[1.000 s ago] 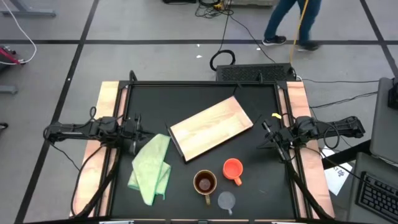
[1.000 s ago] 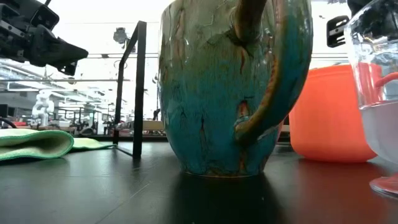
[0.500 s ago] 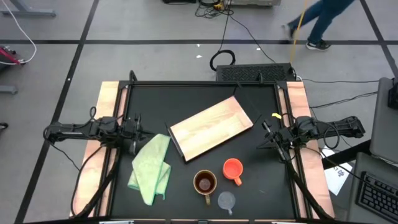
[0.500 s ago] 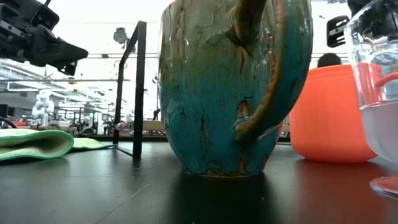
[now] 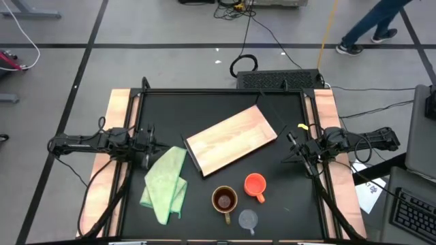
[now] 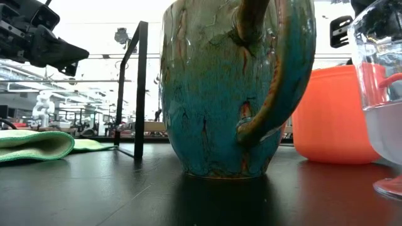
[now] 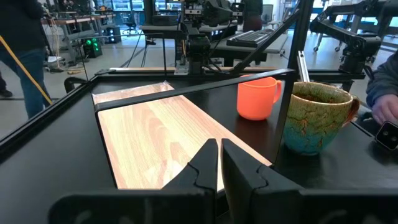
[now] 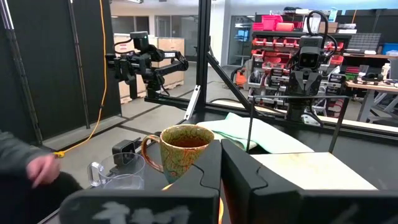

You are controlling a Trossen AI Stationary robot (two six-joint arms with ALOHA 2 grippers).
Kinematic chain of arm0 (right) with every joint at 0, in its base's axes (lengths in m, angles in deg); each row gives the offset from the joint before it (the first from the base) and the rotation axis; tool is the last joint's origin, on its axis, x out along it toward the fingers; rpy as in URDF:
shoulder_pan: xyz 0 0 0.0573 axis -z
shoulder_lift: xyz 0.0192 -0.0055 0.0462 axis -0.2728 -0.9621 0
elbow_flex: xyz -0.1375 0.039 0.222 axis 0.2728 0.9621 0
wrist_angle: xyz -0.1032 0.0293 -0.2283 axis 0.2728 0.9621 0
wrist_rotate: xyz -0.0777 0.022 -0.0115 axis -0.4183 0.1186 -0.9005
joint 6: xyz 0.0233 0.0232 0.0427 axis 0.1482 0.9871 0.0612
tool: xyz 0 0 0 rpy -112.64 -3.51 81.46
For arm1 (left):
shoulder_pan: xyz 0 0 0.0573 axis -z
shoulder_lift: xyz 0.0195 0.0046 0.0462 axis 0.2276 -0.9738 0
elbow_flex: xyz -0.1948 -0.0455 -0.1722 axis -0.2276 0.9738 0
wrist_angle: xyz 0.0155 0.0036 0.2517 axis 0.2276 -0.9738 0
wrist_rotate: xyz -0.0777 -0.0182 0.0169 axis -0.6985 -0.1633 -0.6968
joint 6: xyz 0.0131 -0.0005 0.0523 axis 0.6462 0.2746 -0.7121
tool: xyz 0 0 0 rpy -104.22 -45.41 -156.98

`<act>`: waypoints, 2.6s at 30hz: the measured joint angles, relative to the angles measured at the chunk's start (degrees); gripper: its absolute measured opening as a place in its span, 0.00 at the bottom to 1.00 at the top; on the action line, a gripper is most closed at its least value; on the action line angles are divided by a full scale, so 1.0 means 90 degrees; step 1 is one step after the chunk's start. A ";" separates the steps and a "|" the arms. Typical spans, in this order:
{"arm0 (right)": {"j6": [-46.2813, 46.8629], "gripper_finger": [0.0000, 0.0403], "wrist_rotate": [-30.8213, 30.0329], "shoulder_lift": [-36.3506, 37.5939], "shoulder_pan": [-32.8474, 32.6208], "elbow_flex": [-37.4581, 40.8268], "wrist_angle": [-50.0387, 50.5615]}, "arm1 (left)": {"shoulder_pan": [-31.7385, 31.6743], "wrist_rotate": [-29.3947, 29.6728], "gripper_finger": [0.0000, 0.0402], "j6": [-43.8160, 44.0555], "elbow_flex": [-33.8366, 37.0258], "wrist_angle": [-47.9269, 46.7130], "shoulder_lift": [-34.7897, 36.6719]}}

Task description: Stack small to large cups/mugs on shelf

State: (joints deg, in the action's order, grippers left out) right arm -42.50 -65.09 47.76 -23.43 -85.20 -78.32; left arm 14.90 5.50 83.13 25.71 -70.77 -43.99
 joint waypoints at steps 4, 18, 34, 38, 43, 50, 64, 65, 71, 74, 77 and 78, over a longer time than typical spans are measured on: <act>0.0002 0.00 0.0002 0.0000 0.0000 -0.0002 0.0001 | -0.0001 0.0000 0.06 0.0000 0.0001 0.0000 0.0000; 0.0000 0.00 -0.0001 0.0002 0.0000 -0.0002 -0.0001 | -0.0001 0.0000 0.06 0.0000 0.0001 0.0000 0.0002; -0.0064 0.00 -0.0001 0.0000 0.0000 -0.0002 -0.0056 | 0.0001 0.0085 0.06 0.0044 0.0001 0.0960 0.0000; -0.0342 0.00 -0.0001 0.0002 0.0000 0.0000 -0.0058 | 0.0001 0.0085 0.06 -0.0017 0.0001 0.1558 0.0000; -0.0338 0.00 -0.0001 0.0002 0.0000 -0.0002 -0.0050 | 0.0001 0.0085 0.06 0.0151 0.0001 0.2211 -0.0002; -0.0338 0.00 -0.0001 0.0002 0.0000 -0.0001 -0.0050 | 0.0001 0.0080 0.06 0.0155 0.0001 0.2487 -0.0010; -0.0360 0.00 -0.0001 0.0002 0.0000 -0.0001 -0.0050 | -0.0001 0.0698 0.06 0.0529 0.0001 0.2576 -0.0010; -0.0377 0.00 -0.0004 0.0002 0.0000 -0.0002 -0.0050 | -0.0001 0.0697 0.05 0.0527 0.0001 0.2581 -0.0010; -0.0386 0.00 -0.0022 0.0002 0.0000 -0.0001 -0.0054 | 0.0045 0.0471 0.01 0.0562 0.0001 0.2573 -0.0371; -0.0386 0.00 -0.0022 0.0002 0.0000 -0.0001 -0.0068 | 0.0136 0.0297 0.01 0.0697 -0.0001 0.2906 -0.0774; -0.0386 0.00 -0.0025 0.0000 0.0000 -0.0001 -0.0050 | 0.0274 0.0206 0.00 0.0663 -0.0201 0.2948 -0.1206; -0.0386 0.00 -0.0025 0.0000 0.0000 -0.0002 -0.0050 | 0.0331 0.0213 0.00 0.0611 -0.0313 0.2942 -0.1368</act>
State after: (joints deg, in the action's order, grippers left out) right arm -45.98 -65.31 47.76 -23.43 -85.22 -78.77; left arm 17.88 7.42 88.63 22.89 -44.29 -56.30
